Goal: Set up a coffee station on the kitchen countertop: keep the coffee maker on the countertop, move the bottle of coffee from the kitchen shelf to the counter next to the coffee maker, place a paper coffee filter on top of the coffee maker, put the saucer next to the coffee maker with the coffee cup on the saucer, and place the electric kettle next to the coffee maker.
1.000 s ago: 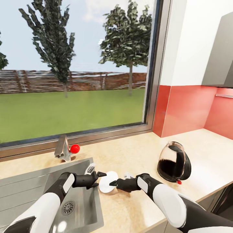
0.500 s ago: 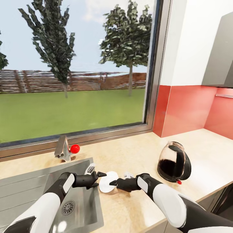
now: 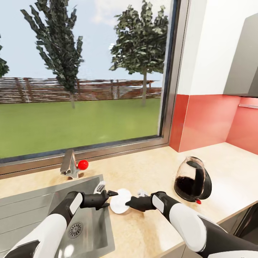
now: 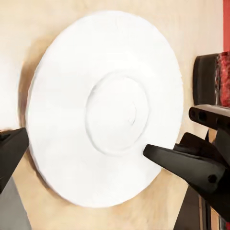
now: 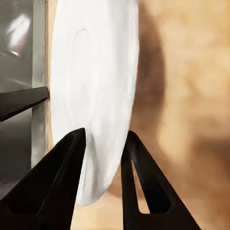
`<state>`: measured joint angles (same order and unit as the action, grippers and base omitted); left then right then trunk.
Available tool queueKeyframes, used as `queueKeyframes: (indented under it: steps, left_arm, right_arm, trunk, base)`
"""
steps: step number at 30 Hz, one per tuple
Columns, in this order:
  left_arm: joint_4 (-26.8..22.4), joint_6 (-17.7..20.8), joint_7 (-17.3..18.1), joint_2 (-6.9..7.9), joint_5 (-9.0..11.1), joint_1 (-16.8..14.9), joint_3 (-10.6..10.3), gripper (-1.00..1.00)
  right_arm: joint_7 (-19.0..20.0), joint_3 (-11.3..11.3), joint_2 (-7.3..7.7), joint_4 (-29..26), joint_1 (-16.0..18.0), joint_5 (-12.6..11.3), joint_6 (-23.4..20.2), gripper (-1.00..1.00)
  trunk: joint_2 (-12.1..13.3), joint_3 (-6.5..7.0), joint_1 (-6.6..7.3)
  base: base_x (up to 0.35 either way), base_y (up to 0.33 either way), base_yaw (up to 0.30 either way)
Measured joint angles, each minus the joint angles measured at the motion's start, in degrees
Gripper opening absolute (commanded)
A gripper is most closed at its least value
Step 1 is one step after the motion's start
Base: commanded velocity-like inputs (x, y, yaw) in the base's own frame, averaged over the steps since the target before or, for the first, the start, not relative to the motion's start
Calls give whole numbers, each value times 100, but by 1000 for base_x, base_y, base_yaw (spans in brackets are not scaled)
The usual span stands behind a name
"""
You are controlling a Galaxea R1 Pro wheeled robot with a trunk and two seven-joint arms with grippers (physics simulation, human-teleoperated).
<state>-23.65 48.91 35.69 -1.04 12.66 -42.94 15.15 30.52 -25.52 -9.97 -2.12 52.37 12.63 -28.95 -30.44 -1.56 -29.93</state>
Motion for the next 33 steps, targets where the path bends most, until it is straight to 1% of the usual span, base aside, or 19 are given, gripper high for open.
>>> queueKeyframes:
  steps: [1,5,6,7,22,28,30,32,33]
  left_arm:
    - [0,-1,-1,-2,-4,0,-3,100]
    - [1,2,-1,-6,-3,3,-5,100]
    - [-2,23,2,-6,45,1,1,100]
    - [1,5,0,-10,4,3,-5,100]
    - [2,19,-2,-5,23,9,-4,100]
    - [-84,16,-11,47,-16,9,-6,100]
    - [-139,-2,-13,68,-71,10,1,100]
    - [-215,-4,-17,102,-87,10,7,100]
    - [-277,-4,-21,145,-79,10,5,100]
  right_arm:
    - [5,-42,0,0,0,-25,-9,-100]
    - [6,-67,0,-1,0,-37,-10,-100]
    - [7,-71,0,-1,1,-41,-11,-100]
    - [4,-79,0,-2,1,-41,-9,-100]
    - [4,-79,0,-2,1,-41,-9,-100]
    - [-12,-53,0,-51,0,-36,-11,-100]
    - [-15,-1,0,-139,0,-2,2,-100]
    - [-16,30,1,-191,-1,20,9,-100]
    - [-17,30,1,-211,-1,20,9,-100]
  trunk:
    - [0,0,0]
    - [-1,0,0]
    - [-3,1,1]
    - [-2,1,1]
    - [0,0,0]
    - [0,0,0]
    - [1,-1,0]
    - [1,-1,0]
    - [1,-1,0]
  base:
    - [0,0,0]
    - [0,0,0]
    - [0,0,0]
    - [0,0,0]
    - [0,0,0]
    - [0,0,0]
    - [0,0,0]
    - [0,0,0]
    - [0,0,0]
